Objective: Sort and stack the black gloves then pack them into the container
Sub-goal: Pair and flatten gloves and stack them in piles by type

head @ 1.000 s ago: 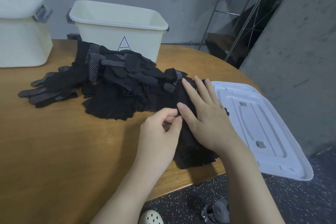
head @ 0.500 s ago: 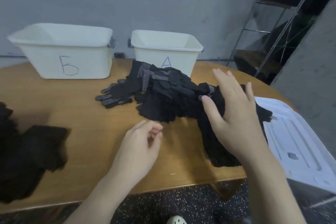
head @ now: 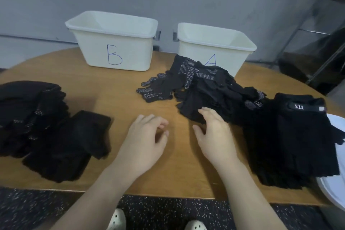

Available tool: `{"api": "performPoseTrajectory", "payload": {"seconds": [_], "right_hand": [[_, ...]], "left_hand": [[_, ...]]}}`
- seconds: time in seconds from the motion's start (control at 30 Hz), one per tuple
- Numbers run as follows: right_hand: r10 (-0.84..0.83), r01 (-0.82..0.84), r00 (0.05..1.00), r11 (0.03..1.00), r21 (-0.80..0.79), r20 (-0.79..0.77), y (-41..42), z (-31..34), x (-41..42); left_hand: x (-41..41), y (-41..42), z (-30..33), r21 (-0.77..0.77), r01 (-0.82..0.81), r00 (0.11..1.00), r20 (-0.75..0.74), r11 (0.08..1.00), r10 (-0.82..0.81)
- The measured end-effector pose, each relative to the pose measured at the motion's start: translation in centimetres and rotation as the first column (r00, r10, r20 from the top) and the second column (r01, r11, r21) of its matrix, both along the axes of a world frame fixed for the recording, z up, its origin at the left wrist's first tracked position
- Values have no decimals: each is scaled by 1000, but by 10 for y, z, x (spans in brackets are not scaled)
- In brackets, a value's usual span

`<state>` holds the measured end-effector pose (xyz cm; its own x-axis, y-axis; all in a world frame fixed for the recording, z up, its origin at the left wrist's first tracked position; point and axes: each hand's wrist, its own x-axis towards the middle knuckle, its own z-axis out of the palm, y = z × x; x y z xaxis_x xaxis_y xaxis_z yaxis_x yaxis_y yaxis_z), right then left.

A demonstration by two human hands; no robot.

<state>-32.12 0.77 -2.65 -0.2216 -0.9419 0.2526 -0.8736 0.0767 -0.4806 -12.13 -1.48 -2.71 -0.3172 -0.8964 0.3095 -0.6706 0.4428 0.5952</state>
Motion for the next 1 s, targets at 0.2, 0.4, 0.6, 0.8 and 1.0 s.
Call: {"api": "performPoseTrajectory", "payload": {"seconds": [0.2, 0.4, 0.6, 0.8, 1.0], "right_hand": [[-56, 55, 998, 998, -34, -13, -19, -4, -8], [-27, 35, 999, 972, -233, 35, -17, 1, -9], [98, -20, 977, 927, -375, 189, 13, 29, -2], [298, -227, 932, 924, -306, 206, 26, 25, 10], [375, -315, 897, 914, -256, 235, 33, 16, 5]], "left_hand": [[-11, -16, -4, -31, 65, 998, 5, 997, -65], [-18, -33, -7, -50, 89, 996, 33, 995, -88], [-28, -24, 10, -116, 32, 999, -39, 993, -37], [-36, -20, 25, 367, 95, 892, -444, 925, 85], [-34, -21, 18, 390, 62, 888, -442, 919, 128]]}}
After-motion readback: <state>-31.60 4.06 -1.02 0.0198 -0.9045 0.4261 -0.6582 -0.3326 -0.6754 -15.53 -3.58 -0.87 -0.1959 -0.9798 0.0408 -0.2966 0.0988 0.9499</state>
